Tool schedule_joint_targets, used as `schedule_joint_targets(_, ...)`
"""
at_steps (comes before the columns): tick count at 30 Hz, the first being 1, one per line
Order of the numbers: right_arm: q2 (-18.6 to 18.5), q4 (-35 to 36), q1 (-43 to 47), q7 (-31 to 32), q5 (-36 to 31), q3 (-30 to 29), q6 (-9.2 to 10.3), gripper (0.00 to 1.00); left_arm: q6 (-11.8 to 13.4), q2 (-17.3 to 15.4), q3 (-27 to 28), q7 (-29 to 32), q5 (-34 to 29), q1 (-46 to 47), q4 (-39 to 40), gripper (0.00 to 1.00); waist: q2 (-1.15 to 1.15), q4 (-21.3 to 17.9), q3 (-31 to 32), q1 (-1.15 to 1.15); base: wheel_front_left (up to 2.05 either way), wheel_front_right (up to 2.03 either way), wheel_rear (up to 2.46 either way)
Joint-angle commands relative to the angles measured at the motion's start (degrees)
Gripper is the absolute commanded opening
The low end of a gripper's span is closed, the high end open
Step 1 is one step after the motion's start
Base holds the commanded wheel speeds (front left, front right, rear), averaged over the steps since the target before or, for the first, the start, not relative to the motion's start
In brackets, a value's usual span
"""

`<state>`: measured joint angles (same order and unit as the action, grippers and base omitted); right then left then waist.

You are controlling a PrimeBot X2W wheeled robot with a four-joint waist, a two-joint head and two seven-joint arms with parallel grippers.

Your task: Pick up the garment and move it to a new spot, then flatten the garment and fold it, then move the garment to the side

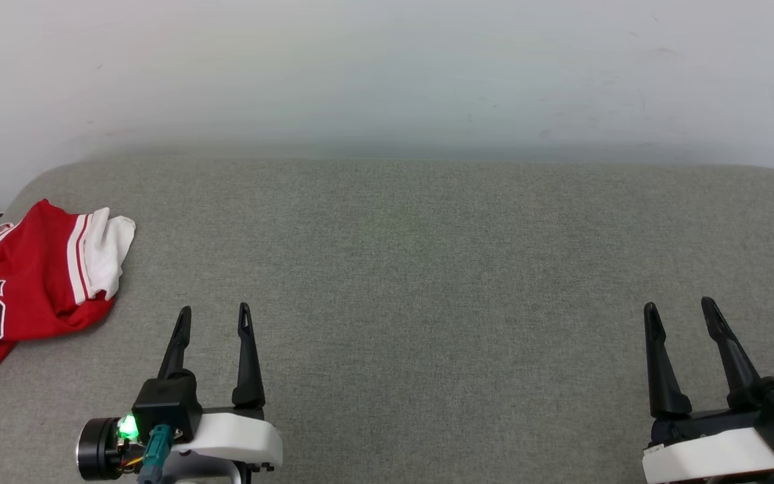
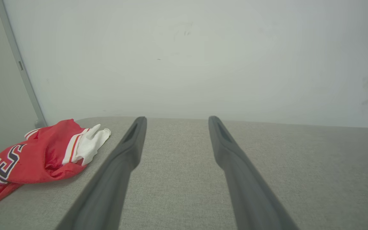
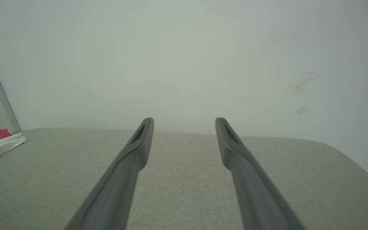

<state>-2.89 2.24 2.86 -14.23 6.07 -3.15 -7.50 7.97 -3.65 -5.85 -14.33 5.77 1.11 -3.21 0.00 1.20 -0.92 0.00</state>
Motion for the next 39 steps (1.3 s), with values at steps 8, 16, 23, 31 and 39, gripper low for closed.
schedule_joint_targets(8,0.0,0.0,0.8,-1.0,-2.0,0.3,0.03,1.00,-0.8,0.4,0.8,-1.0,-1.6,-0.7,-0.5,1.00,0.00,0.0,0.1,0.00,0.00,0.00,0.00)
schedule_joint_targets(16,0.0,-0.6,0.7,-1.0,-0.2,0.4,0.03,1.00,-1.8,0.7,1.4,-0.9,-0.9,-0.5,-1.3,1.00,0.00,0.1,0.1,0.00,0.00,0.00,0.00)
schedule_joint_targets(23,0.1,-1.6,0.4,-1.0,2.6,-0.2,0.03,1.00,-2.4,0.8,1.7,-0.9,-0.3,-0.5,-1.7,1.00,0.00,0.2,0.3,0.00,0.00,0.00,0.00)
schedule_joint_targets(31,0.0,-2.1,0.3,-1.0,3.2,-0.3,0.03,1.00,-2.0,0.8,1.4,-0.9,0.0,-0.6,-2.3,1.00,0.00,0.1,0.4,0.00,0.00,0.00,0.00)
schedule_joint_targets(39,0.0,-2.3,0.4,-1.0,3.5,-0.3,0.03,1.00,-1.8,0.8,1.1,-0.9,0.2,-0.3,-2.9,1.00,0.00,0.3,0.5,0.00,0.00,0.00,0.00)
